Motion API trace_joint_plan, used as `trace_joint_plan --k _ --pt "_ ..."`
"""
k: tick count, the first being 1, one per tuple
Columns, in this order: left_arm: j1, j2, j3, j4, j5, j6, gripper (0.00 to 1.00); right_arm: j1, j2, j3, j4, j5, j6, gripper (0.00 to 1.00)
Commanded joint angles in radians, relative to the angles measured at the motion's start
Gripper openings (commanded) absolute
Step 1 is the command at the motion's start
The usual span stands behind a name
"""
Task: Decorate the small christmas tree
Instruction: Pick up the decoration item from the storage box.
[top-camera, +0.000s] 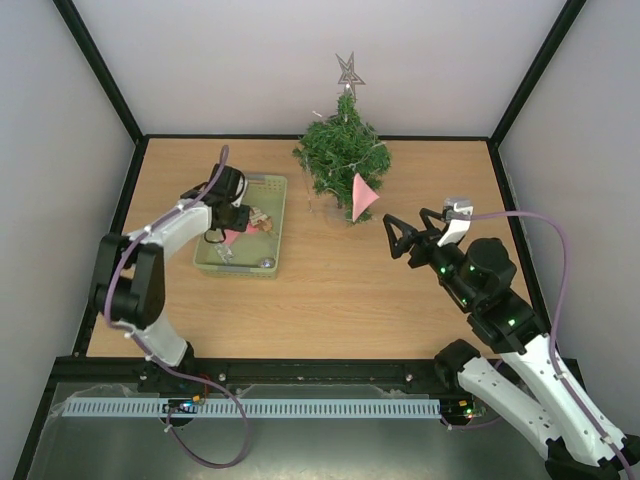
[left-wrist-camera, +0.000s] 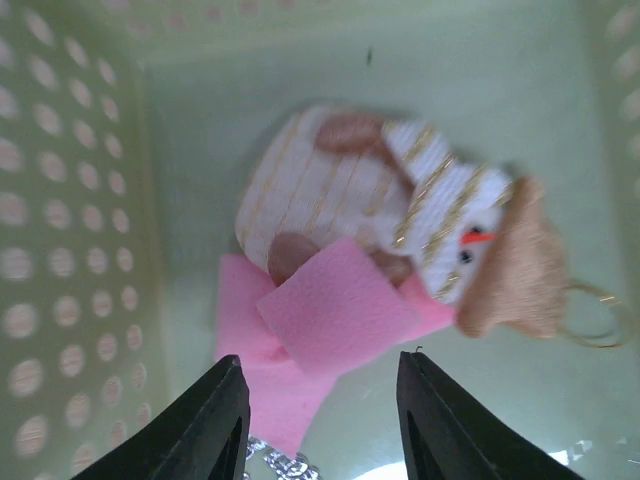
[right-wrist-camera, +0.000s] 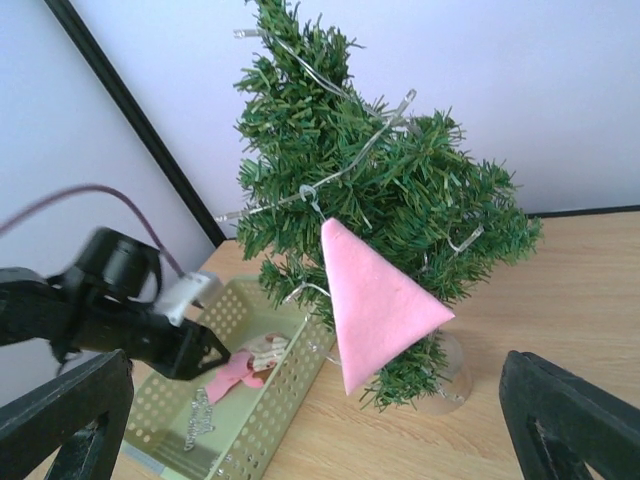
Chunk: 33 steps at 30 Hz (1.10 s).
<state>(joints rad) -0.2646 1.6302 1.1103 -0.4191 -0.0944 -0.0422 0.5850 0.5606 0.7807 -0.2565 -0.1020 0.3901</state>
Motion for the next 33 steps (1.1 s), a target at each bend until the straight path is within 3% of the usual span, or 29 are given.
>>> trace_joint_plan --k 1,6,11,13,16,19,27,33 --pt "0.025 0.115 0.040 -0.065 0.007 0.021 0.41 0.001 -0.036 0.005 0.008 0.008 -0.002 0.98" --pt "0.025 0.182 0.062 -0.063 0.016 0.020 0.47 0.002 -0.050 -0.001 0.002 0.014 -0.006 0.98" --pt "0.025 0.205 0.088 -0.044 0.029 0.032 0.45 0.002 -0.051 -0.009 0.008 0.013 -0.005 0.98" --pt "0.025 0.213 0.095 -0.042 0.039 0.036 0.36 0.001 -0.050 -0.010 0.005 0.018 -0.004 0.98" --pt "0.024 0.202 0.098 -0.058 0.044 0.031 0.14 0.002 -0.055 -0.014 0.003 0.022 0.004 0.98" --pt "0.025 0.158 0.101 -0.091 0.035 0.012 0.03 0.002 -0.065 -0.025 0.003 0.021 0.012 0.98" --pt "0.019 -0.079 0.069 -0.114 0.013 -0.048 0.02 0.002 -0.070 -0.042 0.002 0.045 0.017 0.98" --pt "0.010 -0.248 0.037 -0.099 0.070 -0.057 0.02 0.001 -0.055 -0.090 0.028 0.081 0.125 0.98"
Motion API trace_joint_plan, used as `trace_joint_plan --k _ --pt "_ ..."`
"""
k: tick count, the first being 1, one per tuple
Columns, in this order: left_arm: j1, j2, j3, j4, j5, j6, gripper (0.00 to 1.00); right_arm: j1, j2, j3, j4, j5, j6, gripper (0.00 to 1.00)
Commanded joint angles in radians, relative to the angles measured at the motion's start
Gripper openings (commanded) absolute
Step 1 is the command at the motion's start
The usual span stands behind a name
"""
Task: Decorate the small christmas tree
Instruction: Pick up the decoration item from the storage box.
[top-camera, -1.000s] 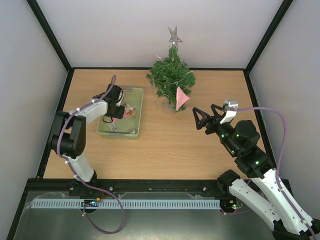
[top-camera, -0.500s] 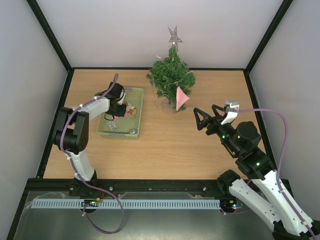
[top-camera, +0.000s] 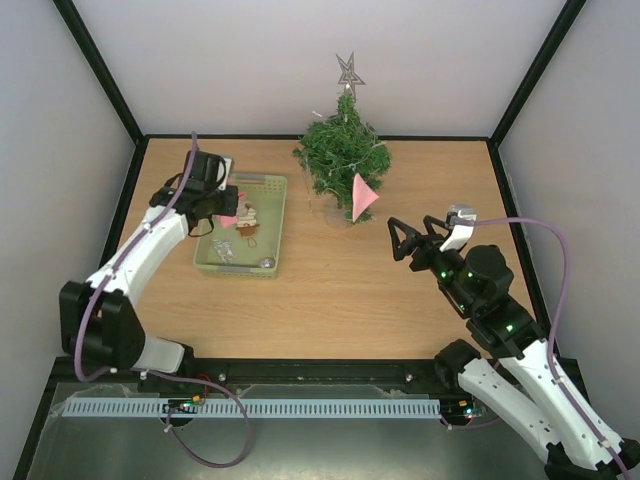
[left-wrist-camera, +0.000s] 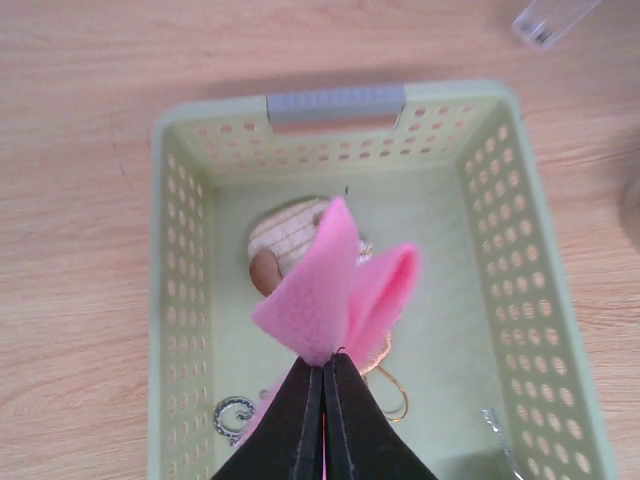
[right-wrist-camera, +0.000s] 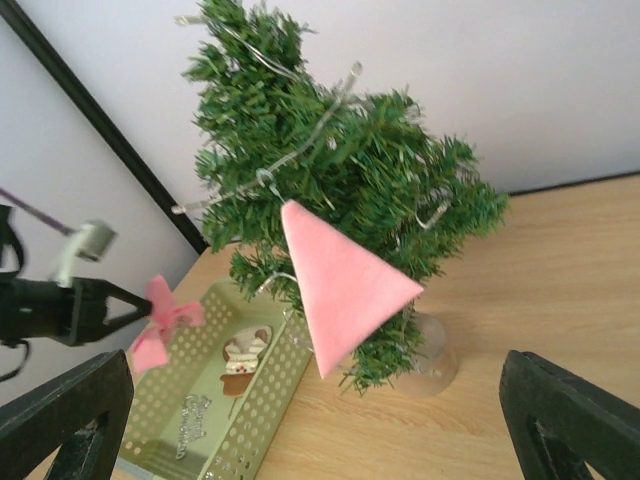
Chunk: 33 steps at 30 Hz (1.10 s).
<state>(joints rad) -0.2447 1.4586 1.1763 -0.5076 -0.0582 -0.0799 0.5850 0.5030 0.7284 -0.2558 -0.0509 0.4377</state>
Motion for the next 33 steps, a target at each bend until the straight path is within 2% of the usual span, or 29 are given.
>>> trace_joint_plan --k 1,5,9,14,17,21,25,29,31,33 --pt "-0.011 -0.101 -0.031 -0.011 0.058 -0.018 0.02 0.002 0.006 -0.047 0.036 0.023 0.088 0.98" --pt "-0.013 -0.210 -0.048 0.010 0.196 -0.014 0.02 0.002 0.028 -0.062 0.055 -0.031 0.085 0.98" --pt "-0.015 -0.309 -0.082 0.081 0.432 -0.038 0.02 0.002 0.034 -0.047 0.087 -0.112 0.071 1.00" --pt "-0.015 -0.394 -0.113 0.170 0.704 -0.119 0.02 0.002 -0.003 -0.045 0.197 -0.303 0.037 0.87" --pt "-0.016 -0.421 -0.135 0.237 0.855 -0.179 0.02 0.002 -0.004 -0.052 0.268 -0.414 -0.050 0.77" --pt "-0.026 -0.442 -0.161 0.305 0.981 -0.252 0.02 0.003 0.014 -0.072 0.370 -0.464 -0.146 0.74" --pt "-0.060 -0.465 -0.187 0.361 1.038 -0.285 0.02 0.006 0.106 -0.049 0.427 -0.521 -0.177 0.72" --pt "-0.090 -0.490 -0.215 0.387 1.044 -0.240 0.03 0.015 0.241 0.044 0.403 -0.441 -0.018 0.66" --pt "-0.100 -0.504 -0.226 0.385 1.019 -0.186 0.02 0.015 0.313 0.103 0.310 -0.351 0.204 0.67" --pt "-0.113 -0.525 -0.239 0.381 0.983 -0.104 0.02 0.015 0.360 0.120 0.285 -0.356 0.392 0.67"
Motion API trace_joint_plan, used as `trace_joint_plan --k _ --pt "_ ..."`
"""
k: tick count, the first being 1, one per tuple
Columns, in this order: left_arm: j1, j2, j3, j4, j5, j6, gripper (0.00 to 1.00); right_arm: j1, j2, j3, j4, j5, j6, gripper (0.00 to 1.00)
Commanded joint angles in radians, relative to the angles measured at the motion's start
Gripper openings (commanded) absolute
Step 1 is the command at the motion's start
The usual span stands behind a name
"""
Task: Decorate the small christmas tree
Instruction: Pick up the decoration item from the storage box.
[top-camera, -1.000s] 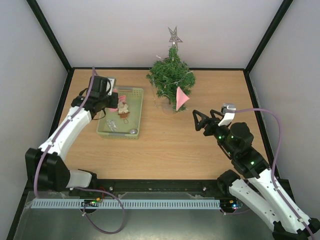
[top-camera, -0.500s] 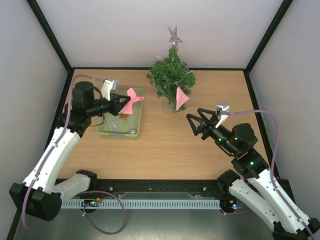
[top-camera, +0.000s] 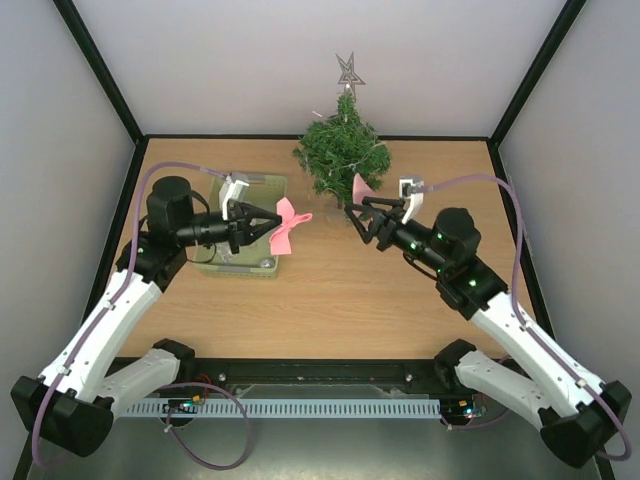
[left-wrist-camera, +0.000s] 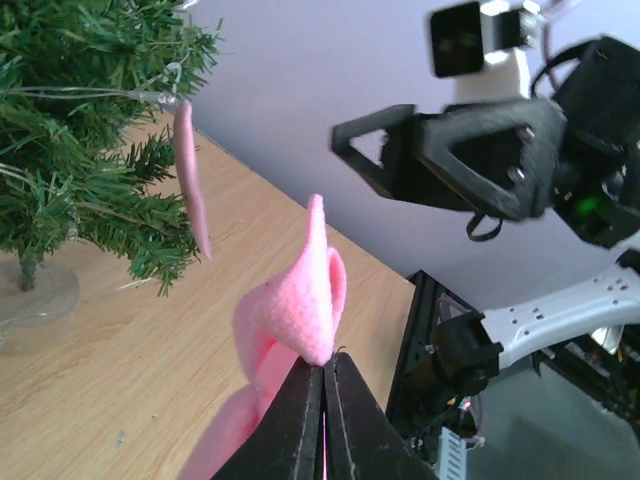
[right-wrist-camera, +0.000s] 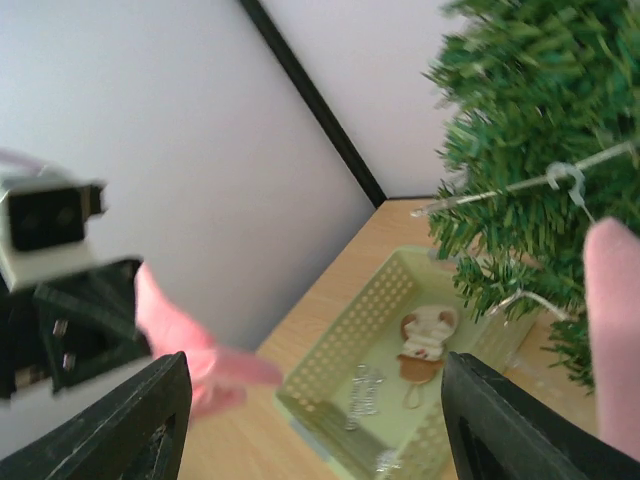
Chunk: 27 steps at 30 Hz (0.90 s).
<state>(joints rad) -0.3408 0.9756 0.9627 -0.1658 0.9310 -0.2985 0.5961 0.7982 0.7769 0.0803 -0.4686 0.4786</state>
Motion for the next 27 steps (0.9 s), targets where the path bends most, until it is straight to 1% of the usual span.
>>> trace_joint_plan --k 1,2,3,5,9,12,16,20,23,27 --pt "-0.025 -0.057 -0.036 0.040 -0.035 0.176 0.02 0.004 0.080 0.058 -0.020 0.015 0.435 0.67" --pt "-0.032 -0.076 -0.049 0.052 -0.060 0.214 0.02 0.007 0.088 0.032 0.032 -0.032 0.525 0.67" --pt "-0.038 -0.096 -0.065 0.074 -0.088 0.239 0.03 0.011 0.090 0.004 0.081 -0.043 0.603 0.66" --pt "-0.047 -0.126 -0.092 0.123 -0.128 0.279 0.02 0.040 0.090 -0.037 0.144 -0.025 0.715 0.64" --pt "-0.072 -0.129 -0.098 0.121 -0.180 0.394 0.02 0.093 0.142 0.005 0.101 -0.006 0.745 0.65" --pt "-0.090 -0.126 -0.097 0.125 -0.191 0.441 0.02 0.133 0.201 0.033 0.103 -0.004 0.779 0.68" --pt "-0.120 -0.126 -0.102 0.126 -0.219 0.484 0.02 0.187 0.269 0.037 0.178 -0.020 0.839 0.68" --pt "-0.147 -0.114 -0.095 0.100 -0.249 0.525 0.02 0.236 0.299 0.029 0.259 0.005 0.887 0.66" --pt "-0.154 -0.111 -0.099 0.096 -0.252 0.545 0.02 0.247 0.310 0.009 0.309 0.012 0.921 0.66" --pt "-0.160 -0.120 -0.112 0.101 -0.281 0.566 0.03 0.249 0.291 -0.037 0.371 0.038 0.983 0.70"
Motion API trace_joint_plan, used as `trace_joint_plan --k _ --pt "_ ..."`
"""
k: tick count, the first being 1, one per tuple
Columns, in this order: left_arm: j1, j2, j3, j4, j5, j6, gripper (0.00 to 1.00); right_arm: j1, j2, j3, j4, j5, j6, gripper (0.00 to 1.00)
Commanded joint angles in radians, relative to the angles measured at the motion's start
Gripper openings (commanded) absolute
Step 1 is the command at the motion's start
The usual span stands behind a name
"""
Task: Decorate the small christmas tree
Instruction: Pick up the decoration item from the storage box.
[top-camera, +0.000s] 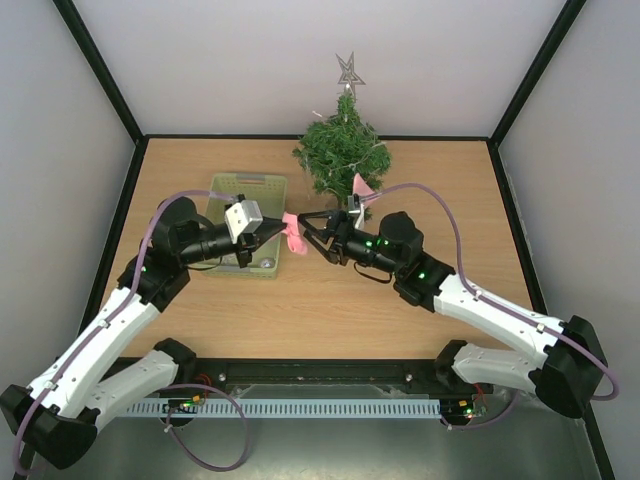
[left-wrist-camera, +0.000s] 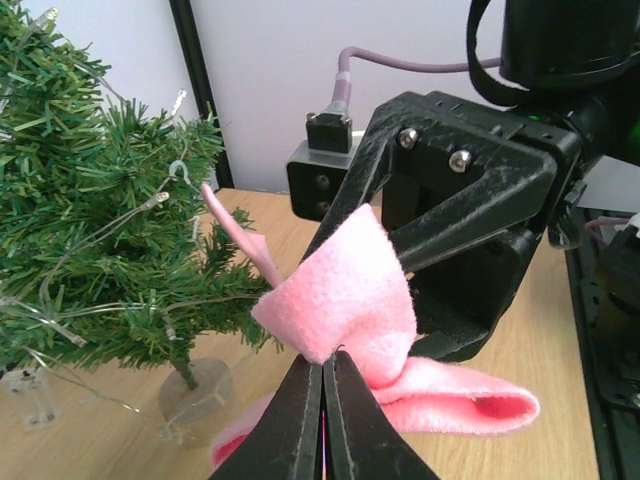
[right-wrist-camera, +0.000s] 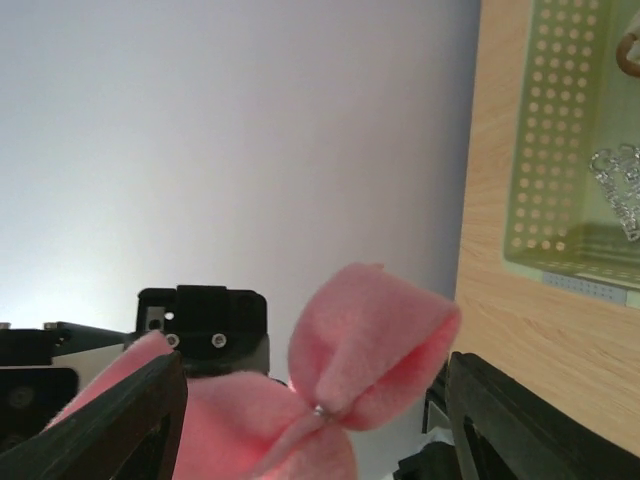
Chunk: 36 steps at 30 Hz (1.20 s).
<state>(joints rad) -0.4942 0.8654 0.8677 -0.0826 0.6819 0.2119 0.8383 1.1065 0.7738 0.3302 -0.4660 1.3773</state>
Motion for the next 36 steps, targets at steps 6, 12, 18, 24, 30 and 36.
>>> trace_joint_plan --k 6,12,18,24,30,36 --pt "-0.015 -0.029 -0.048 0.078 -0.136 0.036 0.02 0.017 -0.039 -0.054 0.148 0.057 0.131 0.79" --pt "-0.019 -0.056 -0.082 0.191 -0.251 -0.011 0.02 0.046 -0.018 -0.066 0.222 0.068 0.192 0.83" --pt "-0.020 -0.064 -0.105 0.247 -0.270 -0.024 0.02 0.059 0.027 -0.082 0.317 0.068 0.277 0.86" --pt "-0.025 -0.073 -0.127 0.283 -0.280 -0.037 0.02 0.062 0.066 -0.073 0.409 0.077 0.324 0.80" --pt "-0.027 -0.088 -0.152 0.302 -0.265 -0.039 0.02 0.061 0.096 -0.075 0.505 0.100 0.362 0.63" --pt "-0.028 -0.126 -0.196 0.340 -0.256 -0.026 0.02 0.062 0.094 -0.097 0.545 0.117 0.366 0.21"
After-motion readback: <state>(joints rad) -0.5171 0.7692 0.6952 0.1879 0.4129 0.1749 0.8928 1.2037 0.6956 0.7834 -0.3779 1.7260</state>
